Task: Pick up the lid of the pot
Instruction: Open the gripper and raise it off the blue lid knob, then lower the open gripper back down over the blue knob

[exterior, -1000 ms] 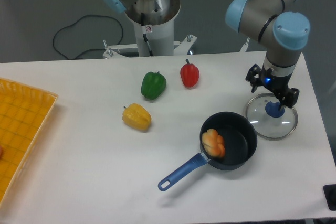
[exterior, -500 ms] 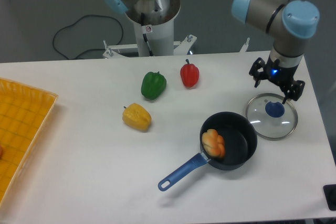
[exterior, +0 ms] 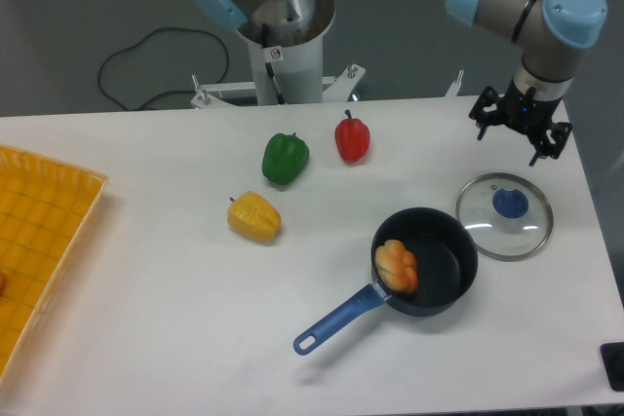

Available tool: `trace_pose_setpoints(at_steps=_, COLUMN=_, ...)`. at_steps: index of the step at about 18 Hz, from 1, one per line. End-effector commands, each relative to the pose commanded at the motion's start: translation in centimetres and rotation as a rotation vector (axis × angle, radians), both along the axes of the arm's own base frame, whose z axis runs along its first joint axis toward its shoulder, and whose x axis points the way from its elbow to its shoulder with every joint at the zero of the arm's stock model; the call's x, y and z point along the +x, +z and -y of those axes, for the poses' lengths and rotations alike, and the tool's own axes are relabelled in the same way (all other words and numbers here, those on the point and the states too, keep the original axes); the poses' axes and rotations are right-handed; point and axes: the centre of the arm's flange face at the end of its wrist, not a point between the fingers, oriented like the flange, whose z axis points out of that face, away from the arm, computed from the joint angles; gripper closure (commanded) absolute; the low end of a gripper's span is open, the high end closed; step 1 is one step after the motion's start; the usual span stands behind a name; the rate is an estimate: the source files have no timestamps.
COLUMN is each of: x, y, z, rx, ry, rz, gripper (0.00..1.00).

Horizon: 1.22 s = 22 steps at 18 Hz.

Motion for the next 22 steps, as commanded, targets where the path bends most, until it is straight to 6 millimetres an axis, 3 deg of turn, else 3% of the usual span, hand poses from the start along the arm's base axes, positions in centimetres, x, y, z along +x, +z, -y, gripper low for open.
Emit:
trace_pose_setpoints(at_steps=5, x=-0.5, y=-1.4, z=-0.6, rx=0.005, ry=0.127, rz=0.022, gripper=0.00)
trace_pose_setpoints(at_steps=8, x=-1.3, y=-1.8, z=-2.2, rx=0.001, ry=0.232, rz=0.010, gripper=0.00)
trace_pose_setpoints(at_steps=15, x=-3.3, y=-2.5, z=-5.2, rx=-0.086, ry=0.204, rz=-0.036, gripper=0.00)
trace_pose_setpoints(at_steps=22, x=-5.0, y=-3.2, z=-5.8, rx=-0.075, ry=0.203, rz=-0.037, gripper=0.00)
